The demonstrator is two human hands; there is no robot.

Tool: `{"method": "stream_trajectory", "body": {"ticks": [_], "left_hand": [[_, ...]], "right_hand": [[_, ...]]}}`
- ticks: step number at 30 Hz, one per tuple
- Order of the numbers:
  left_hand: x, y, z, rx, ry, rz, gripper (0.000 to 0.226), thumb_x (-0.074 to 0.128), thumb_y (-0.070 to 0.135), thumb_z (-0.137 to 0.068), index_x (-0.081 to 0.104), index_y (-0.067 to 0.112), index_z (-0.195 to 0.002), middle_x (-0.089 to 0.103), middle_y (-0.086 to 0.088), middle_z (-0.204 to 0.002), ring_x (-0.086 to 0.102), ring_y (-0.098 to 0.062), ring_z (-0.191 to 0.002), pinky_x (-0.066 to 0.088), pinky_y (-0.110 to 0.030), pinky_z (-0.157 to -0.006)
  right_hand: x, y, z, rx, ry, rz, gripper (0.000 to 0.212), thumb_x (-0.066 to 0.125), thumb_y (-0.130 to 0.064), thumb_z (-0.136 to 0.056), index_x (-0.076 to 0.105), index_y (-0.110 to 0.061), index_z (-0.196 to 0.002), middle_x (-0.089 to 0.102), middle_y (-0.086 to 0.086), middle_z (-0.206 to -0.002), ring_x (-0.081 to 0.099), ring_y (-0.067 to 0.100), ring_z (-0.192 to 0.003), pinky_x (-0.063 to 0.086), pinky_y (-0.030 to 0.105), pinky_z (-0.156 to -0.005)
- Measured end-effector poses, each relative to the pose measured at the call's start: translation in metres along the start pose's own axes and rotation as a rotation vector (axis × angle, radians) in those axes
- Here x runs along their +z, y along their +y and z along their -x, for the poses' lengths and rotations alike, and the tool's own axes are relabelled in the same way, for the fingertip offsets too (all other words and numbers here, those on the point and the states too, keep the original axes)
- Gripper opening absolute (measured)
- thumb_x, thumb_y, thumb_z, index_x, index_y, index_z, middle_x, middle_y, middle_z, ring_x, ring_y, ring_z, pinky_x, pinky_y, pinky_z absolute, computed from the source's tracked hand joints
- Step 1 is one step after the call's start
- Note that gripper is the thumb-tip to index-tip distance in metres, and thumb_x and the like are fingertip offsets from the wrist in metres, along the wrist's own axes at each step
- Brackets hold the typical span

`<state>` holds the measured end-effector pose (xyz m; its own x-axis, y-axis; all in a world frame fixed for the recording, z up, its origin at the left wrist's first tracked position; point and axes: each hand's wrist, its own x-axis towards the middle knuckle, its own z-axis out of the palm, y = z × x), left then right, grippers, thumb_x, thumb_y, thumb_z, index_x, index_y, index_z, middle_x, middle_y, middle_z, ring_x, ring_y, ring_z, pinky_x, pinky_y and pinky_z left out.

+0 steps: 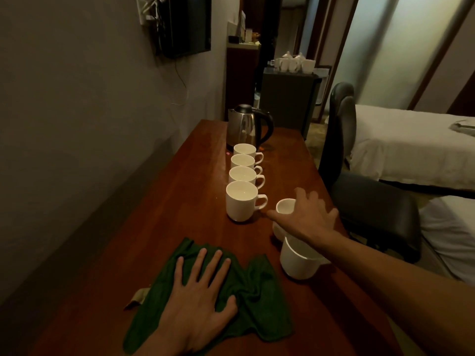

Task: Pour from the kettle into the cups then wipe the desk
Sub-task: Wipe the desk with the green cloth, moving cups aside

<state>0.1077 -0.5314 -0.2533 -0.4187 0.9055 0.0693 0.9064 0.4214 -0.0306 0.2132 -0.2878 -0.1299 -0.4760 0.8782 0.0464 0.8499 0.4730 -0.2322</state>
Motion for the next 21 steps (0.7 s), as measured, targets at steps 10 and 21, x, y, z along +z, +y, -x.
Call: {"method": "stream_trajectory", "body": {"ticks": [10,21], "left_hand": [[-0.004,0.001,-0.01,-0.011,-0.085,0.051,0.071,0.032,0.074,-0.092,0.048,0.035,-0.148,0.043,0.006,-0.156,0.039,-0.028,-0.144,0.021,-0.062,-0.107],[-0.024,0.002,-0.032,-0.004,-0.144,0.158,0.077,0.003,0.076,-0.089,-0.015,0.043,-0.156,-0.027,0.015,-0.162,-0.037,-0.017,-0.146,-0.021,-0.06,-0.115]], "right_hand": [[0.006,-0.067,-0.019,-0.279,0.027,-0.006,0.109,0.051,-0.087,-0.07,0.018,-0.026,-0.154,0.033,0.009,-0.155,0.032,0.031,-0.143,0.014,0.061,-0.118],[0.032,-0.083,-0.043,-0.24,-0.117,-0.076,0.126,0.067,-0.083,-0.062,0.003,-0.026,-0.156,0.029,0.008,-0.16,0.031,0.034,-0.145,0.013,0.066,-0.116]]}}
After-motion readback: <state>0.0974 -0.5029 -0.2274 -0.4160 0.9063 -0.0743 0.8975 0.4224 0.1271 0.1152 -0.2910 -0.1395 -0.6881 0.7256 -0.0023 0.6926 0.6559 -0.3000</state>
